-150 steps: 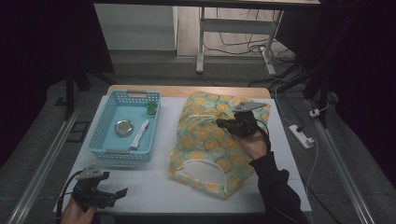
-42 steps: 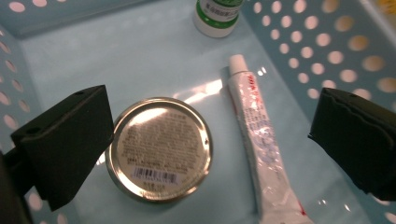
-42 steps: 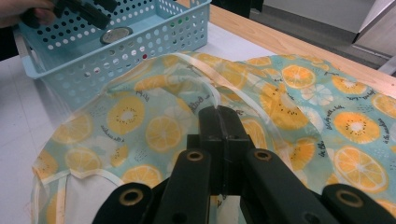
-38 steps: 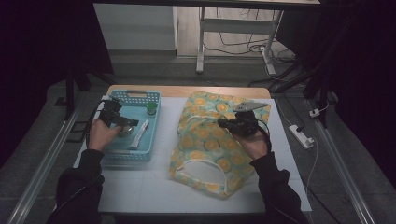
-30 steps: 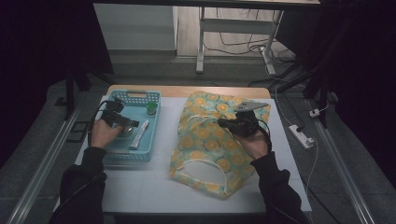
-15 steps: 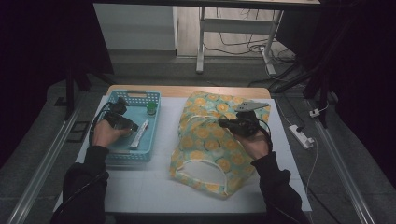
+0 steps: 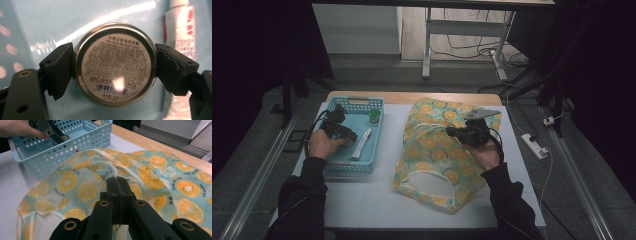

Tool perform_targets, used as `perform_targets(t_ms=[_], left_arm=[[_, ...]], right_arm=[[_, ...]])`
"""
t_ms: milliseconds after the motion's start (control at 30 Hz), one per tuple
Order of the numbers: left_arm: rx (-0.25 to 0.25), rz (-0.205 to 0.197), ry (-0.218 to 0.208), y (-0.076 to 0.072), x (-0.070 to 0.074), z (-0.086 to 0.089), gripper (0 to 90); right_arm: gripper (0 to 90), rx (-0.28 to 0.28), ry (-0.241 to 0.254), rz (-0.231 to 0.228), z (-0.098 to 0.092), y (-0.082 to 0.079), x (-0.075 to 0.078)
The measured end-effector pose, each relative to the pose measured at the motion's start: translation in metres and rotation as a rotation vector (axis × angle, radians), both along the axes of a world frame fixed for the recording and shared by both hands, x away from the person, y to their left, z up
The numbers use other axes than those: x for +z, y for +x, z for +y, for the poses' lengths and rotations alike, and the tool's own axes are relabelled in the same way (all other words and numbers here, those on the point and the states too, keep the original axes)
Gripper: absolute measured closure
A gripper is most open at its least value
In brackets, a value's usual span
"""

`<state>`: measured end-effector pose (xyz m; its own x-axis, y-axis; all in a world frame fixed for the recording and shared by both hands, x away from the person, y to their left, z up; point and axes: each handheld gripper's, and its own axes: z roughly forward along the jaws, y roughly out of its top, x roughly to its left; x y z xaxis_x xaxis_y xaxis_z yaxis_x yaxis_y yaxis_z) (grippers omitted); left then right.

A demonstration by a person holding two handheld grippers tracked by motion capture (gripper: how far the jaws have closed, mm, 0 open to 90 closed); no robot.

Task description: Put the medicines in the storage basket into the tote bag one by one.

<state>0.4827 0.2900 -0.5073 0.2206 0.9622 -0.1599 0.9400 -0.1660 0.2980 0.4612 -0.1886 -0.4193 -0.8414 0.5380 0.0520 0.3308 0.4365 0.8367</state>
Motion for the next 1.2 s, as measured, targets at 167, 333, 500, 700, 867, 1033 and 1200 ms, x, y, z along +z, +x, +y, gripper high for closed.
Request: perform_targets(t_ms=[167, 333, 500, 700, 867, 1033, 1200], left_arm=[[-0.016, -0.078, -0.036, -0.008, 0.013, 0.005, 20.1], [-0.056, -0.139, -0.141, -0.017, 0.022, 0.005, 20.1], [-0.122, -0.2, -0.155, -0.027, 0.032, -0.003, 20.2], [-0.187, -0.274, -0.166, -0.038, 0.046, -0.017, 20.2], [-0.244, -0.319, -0.187, -0.047, 0.055, -0.03, 20.2], [-0.286, -0.354, -0.206, -0.055, 0.063, -0.042, 20.2], [-0.341, -0.386, -0.232, -0.065, 0.07, -0.059, 20.2]], right_arm=[[90.0, -0.003, 0.005, -0.004, -0.001, 0.0, 0.001], [90.0, -0.006, 0.014, -0.004, -0.002, 0.0, 0.003], [90.0, -0.004, 0.014, -0.003, -0.002, 0.0, 0.003], [90.0, -0.009, 0.017, -0.005, -0.003, 0.0, 0.003], [90.0, -0.011, 0.023, -0.008, -0.003, 0.0, 0.004], [90.0, -0.01, 0.024, -0.009, -0.003, 0.0, 0.005], [90.0, -0.01, 0.03, -0.01, -0.004, -0.001, 0.006]])
